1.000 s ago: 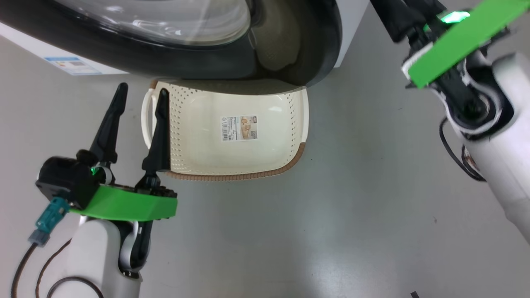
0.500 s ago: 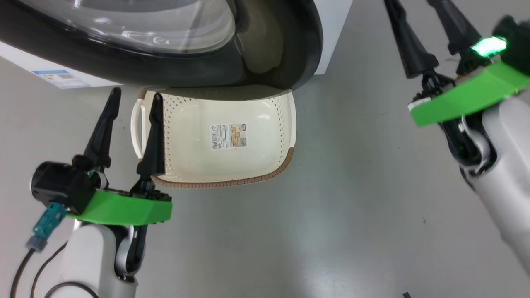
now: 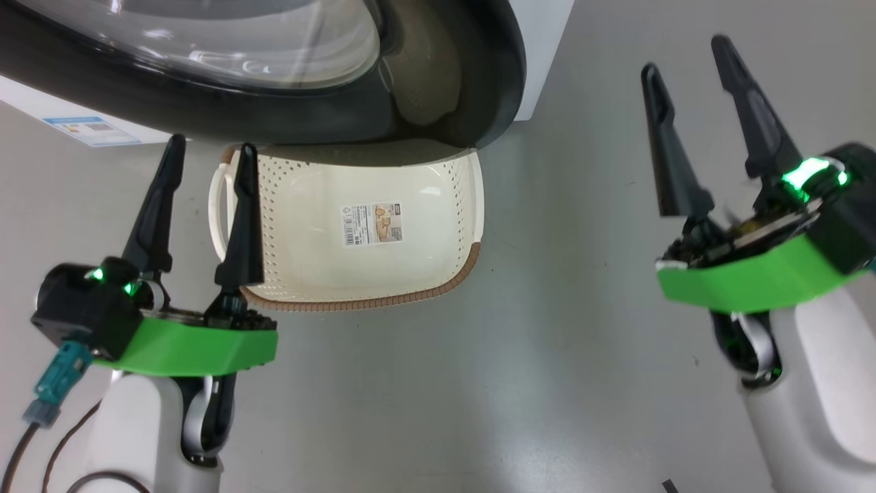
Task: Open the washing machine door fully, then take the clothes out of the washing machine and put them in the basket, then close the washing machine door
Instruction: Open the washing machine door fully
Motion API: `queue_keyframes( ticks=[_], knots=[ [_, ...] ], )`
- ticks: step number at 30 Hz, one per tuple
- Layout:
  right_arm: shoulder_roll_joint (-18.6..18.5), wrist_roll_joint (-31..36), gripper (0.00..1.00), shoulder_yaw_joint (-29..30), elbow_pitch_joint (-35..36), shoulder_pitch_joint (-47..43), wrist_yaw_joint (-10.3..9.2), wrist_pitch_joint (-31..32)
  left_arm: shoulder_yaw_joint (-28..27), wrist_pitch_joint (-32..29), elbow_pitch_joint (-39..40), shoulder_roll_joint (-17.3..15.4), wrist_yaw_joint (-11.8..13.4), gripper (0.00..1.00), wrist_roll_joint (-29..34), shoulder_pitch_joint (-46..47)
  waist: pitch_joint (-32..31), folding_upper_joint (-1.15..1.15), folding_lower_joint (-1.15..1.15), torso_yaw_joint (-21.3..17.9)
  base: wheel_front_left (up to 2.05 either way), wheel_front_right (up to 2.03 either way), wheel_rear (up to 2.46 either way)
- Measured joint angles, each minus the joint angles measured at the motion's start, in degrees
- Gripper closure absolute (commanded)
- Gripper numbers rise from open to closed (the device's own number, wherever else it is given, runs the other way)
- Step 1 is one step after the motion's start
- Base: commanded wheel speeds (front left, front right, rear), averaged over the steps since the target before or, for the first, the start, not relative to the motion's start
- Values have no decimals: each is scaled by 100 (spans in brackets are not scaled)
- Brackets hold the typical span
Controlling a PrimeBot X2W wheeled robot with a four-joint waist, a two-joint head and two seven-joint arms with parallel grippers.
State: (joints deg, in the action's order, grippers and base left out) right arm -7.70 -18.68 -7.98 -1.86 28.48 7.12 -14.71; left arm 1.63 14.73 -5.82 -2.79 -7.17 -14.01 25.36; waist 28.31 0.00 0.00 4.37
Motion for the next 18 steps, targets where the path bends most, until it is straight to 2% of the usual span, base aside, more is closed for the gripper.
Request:
queue_keyframes(
  ticks=[8, 18],
  knots=[
    [293, 338, 0, 193, 288, -619, 0, 0, -67, 0, 47, 15, 0, 0, -19, -96, -63, 0, 0, -36, 0, 0, 0],
    [419, 634, 0, 268, 422, -968, 0, 0, -126, 0, 143, 41, 0, 0, -7, -200, -63, 0, 0, -100, 0, 0, 0]
  ],
)
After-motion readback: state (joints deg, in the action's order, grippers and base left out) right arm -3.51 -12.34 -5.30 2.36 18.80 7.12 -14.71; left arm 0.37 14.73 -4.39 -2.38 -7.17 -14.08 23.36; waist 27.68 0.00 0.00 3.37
